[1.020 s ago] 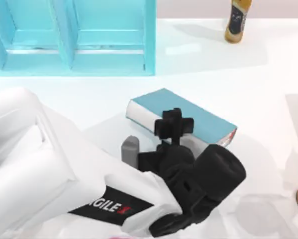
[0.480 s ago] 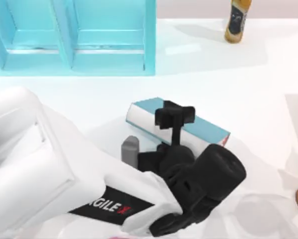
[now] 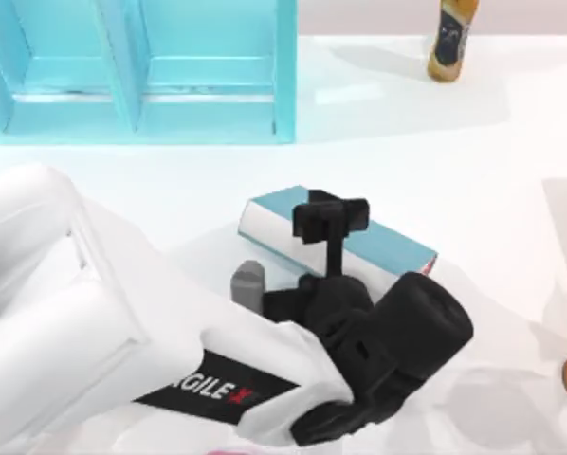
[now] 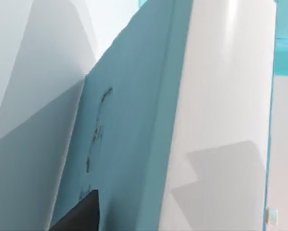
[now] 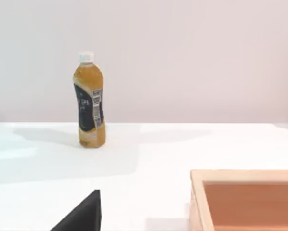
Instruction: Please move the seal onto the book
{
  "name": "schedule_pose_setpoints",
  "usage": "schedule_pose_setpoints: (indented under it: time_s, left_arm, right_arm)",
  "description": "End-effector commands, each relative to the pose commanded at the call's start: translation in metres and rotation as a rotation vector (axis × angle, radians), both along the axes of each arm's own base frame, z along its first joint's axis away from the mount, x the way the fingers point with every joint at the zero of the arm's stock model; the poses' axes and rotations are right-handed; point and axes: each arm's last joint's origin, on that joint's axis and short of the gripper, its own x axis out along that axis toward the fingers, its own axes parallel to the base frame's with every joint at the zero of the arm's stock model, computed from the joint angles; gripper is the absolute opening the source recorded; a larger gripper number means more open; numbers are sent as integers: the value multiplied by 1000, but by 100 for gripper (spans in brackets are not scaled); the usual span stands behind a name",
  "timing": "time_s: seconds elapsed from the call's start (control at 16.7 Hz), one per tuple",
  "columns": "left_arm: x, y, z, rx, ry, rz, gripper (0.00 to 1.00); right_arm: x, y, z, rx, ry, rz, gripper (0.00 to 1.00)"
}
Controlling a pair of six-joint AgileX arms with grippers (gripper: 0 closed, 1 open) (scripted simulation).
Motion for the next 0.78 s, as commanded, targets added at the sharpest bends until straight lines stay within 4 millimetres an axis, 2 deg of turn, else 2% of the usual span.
schedule_pose_setpoints:
  time_s: [0.18,0.36,0.54,0.78]
  left_arm:
    - [-3,-4,-1,-28,15,48,100]
    - [-18,-8,-4,-35,35,91,100]
    - [-47,-10,-4,-16,44,106,100]
    - [-97,-5,2,12,29,69,100]
  right_arm:
    - [0,0,0,0,0,0,100]
    - [0,0,0,0,0,0,100]
    - [0,0,0,0,0,0,100]
    - [0,0,0,0,0,0,100]
